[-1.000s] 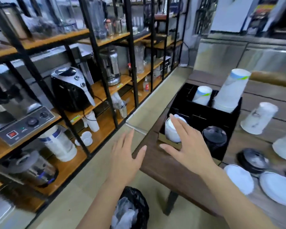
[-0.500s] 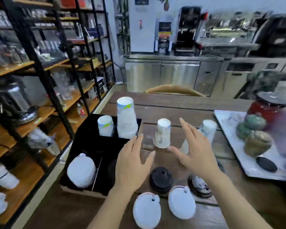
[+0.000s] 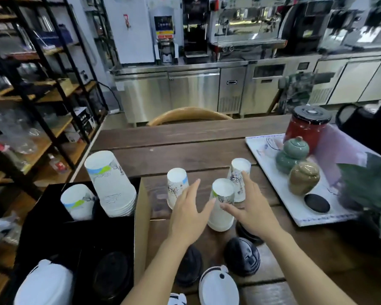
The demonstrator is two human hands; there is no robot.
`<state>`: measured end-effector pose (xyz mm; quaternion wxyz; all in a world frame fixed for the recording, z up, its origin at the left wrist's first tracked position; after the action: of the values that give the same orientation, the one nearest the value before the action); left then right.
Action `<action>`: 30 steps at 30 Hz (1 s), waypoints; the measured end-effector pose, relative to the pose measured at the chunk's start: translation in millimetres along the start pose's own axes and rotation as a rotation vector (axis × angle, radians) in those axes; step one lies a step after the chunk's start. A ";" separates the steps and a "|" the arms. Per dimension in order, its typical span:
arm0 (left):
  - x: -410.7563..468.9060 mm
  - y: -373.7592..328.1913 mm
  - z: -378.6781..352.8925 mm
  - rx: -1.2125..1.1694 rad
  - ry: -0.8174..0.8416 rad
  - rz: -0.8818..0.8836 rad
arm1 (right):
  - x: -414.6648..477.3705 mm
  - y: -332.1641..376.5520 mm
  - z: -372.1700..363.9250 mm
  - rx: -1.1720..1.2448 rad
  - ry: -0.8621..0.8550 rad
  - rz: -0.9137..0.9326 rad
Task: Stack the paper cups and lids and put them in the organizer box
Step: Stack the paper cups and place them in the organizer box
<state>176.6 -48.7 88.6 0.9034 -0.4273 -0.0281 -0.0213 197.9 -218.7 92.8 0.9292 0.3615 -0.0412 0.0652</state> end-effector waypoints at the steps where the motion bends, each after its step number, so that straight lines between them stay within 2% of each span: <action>1: 5.6 1.4 -4.1 -0.029 0.048 0.005 | 3.2 -3.1 -3.4 0.051 0.031 -0.029; 8: 28.7 19.4 -31.5 -0.185 0.372 0.025 | 14.2 -24.1 -32.5 0.338 0.192 -0.217; 12: 32.2 29.0 -40.6 -0.280 0.450 0.033 | 12.7 -22.0 -41.0 0.349 0.232 -0.245; 21: 35.3 42.2 -44.9 -0.401 0.347 0.023 | 11.5 -9.4 -37.7 0.223 0.089 -0.258; 25: 45.2 25.8 -23.0 -0.421 0.225 -0.076 | 20.6 10.5 -18.9 0.070 -0.041 -0.132; 30: 61.6 -30.2 14.0 -0.506 0.097 -0.235 | 44.5 43.2 31.5 0.149 -0.221 0.086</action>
<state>235.7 -57.9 125.0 0.7597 -0.6314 -0.0281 -0.1528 234.5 -204.4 150.2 0.8858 0.4325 -0.1536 0.0678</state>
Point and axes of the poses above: each hand's wrist, its own x-axis towards the middle knuckle, its own z-axis out of the back of the hand, y = z × x, the point moved 3 cm from there along x, towards the middle knuckle, and after that the axes turned 3 degrees about -z, right-handed, at the moved point
